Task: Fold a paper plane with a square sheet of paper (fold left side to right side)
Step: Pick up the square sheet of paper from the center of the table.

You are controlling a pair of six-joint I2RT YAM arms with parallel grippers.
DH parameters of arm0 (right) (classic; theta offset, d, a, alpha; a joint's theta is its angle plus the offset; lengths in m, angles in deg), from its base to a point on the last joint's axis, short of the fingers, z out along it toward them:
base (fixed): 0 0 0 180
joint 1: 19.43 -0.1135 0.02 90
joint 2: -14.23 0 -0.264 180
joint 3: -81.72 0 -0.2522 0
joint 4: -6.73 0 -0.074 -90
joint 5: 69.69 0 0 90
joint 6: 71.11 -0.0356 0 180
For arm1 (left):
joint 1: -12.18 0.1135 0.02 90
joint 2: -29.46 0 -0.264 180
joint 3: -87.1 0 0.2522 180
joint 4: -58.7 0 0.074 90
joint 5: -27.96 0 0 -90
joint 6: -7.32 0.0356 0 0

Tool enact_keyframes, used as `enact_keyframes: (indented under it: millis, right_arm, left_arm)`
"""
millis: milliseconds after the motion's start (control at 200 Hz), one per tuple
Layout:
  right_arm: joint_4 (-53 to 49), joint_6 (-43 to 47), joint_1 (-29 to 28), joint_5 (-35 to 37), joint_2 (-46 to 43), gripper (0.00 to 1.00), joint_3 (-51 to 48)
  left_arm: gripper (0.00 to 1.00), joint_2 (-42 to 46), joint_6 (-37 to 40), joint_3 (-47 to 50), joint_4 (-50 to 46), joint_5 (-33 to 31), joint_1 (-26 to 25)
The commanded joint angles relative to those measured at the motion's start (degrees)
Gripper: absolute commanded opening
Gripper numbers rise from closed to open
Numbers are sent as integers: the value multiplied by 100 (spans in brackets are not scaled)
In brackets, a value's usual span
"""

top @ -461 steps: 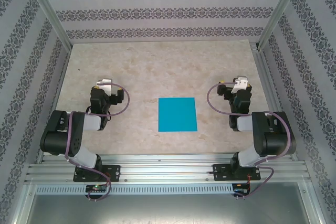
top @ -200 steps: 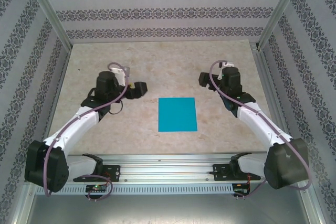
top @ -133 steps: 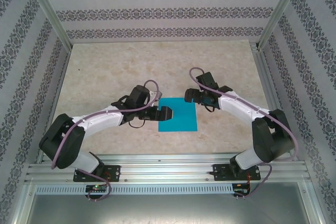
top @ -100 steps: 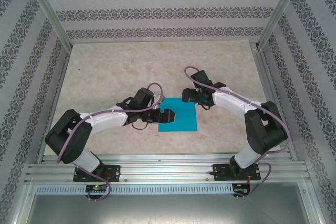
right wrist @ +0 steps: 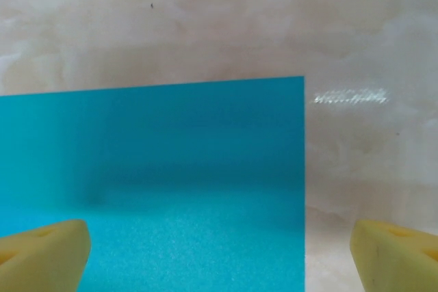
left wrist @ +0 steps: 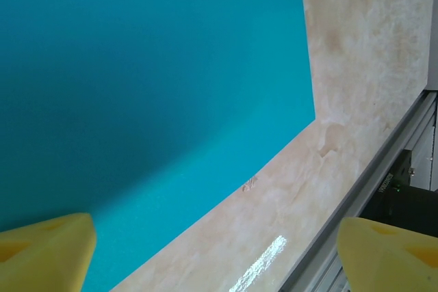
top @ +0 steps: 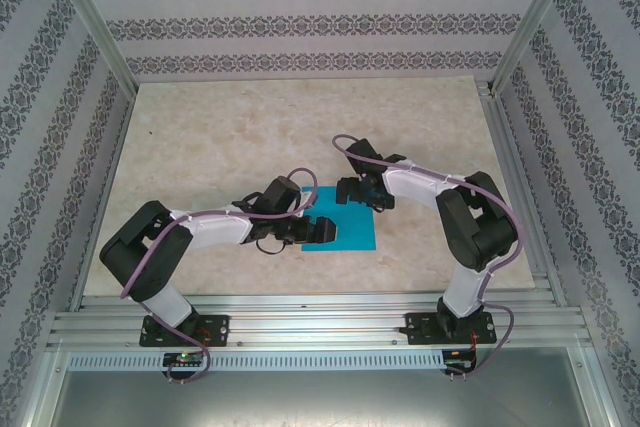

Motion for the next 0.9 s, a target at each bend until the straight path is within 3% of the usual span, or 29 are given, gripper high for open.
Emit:
enact_keyframes:
  millis: [0, 250, 894]
  right_arm:
    - [-50, -157, -90, -6, 123, 98, 130]
    - [9, -246, -225, -261, 181, 98, 2]
    - [226, -345, -540, -1157, 164, 85, 72]
  left_arm:
    - [92, -81, -7, 31, 143, -130, -98]
    - [92, -269, 74, 2, 55, -220, -124]
    - [92, -433, 155, -44, -23, -358, -159]
